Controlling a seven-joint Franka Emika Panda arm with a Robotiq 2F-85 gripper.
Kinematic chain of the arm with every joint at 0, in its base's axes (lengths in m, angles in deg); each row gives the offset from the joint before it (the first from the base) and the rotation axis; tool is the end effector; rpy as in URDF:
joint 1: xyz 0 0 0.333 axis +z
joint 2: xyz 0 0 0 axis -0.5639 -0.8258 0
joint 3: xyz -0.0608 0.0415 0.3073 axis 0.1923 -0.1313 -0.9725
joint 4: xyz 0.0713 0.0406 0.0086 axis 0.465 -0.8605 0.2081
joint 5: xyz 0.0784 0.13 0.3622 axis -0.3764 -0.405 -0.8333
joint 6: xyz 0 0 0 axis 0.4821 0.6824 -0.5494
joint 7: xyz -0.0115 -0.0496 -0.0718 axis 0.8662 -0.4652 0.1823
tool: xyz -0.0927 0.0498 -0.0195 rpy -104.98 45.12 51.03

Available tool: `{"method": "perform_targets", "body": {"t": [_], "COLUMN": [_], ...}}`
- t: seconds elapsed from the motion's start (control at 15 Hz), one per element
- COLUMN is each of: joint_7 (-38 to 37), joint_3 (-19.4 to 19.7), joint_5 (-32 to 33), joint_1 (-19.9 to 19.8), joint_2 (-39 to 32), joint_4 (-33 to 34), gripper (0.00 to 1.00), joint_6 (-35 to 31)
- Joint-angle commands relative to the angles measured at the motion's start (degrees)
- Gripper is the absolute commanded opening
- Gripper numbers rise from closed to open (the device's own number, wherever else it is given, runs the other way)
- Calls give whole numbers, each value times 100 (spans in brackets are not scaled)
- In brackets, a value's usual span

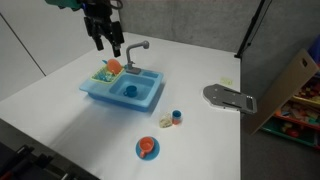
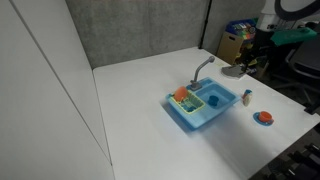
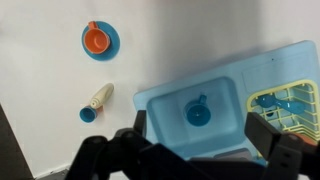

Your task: Put the white bottle onto the toy sink

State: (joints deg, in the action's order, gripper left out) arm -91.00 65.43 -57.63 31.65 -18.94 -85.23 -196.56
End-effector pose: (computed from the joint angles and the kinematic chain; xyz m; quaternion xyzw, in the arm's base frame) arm 0.5407 -0.0474 0.3516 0.9894 -0.1357 -0.0415 0.0321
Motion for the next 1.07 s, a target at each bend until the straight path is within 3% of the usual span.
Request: {"method": "perform_targets", "body": {"t": [0.0, 1.0], "joint_7": [-316, -1415], "joint_3": [90, 913], "joint_5": [-20, 141], "joint_1": [19, -294], "joint_2": [-336, -1035], "joint_4": [206, 356], "gripper": [100, 100], "joint_6": [-91, -159]}}
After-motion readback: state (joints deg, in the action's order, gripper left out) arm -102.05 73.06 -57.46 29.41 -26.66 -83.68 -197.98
